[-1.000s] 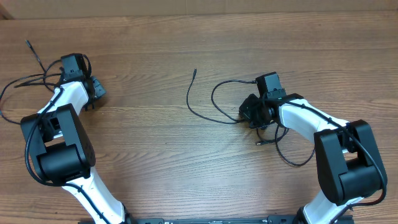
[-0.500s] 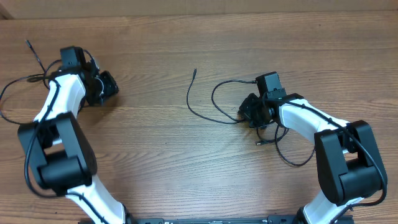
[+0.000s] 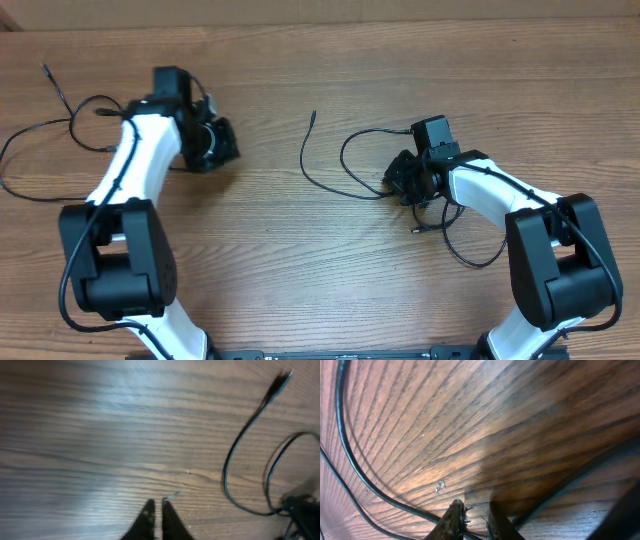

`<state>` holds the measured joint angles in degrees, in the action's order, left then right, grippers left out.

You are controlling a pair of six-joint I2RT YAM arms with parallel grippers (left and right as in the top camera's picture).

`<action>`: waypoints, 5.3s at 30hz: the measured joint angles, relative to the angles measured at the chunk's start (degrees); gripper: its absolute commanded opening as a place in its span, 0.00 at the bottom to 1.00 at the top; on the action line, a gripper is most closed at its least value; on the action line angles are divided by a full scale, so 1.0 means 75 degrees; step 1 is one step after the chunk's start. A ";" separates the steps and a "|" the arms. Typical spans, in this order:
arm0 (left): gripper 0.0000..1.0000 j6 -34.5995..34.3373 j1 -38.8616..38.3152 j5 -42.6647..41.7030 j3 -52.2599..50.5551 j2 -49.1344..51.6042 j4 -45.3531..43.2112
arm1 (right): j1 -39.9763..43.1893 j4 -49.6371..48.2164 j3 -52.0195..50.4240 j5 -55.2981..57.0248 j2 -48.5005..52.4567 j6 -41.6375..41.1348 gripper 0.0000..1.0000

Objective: Untangle cables

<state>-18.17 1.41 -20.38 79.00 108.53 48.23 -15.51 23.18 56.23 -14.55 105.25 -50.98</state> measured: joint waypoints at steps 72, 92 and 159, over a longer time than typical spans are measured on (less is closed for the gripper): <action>0.43 0.0087 -0.2521 0.0402 -0.1961 0.0023 -0.2661 | 0.0192 0.0533 -0.2055 -0.0291 -0.2084 0.0399 0.11; 0.55 0.2183 -0.4054 -0.0221 0.0813 0.0032 -0.1443 | 0.0286 0.1329 -0.1647 -0.1711 -0.2095 0.1253 0.06; 0.04 0.2218 -0.3063 0.0379 0.1958 -0.2801 -0.0982 | 0.2212 0.0545 -0.1950 -0.0020 -0.2025 0.1189 0.40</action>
<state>-1.54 -21.56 -17.54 93.69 87.53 40.86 1.08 27.27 41.60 -14.70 90.06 -42.06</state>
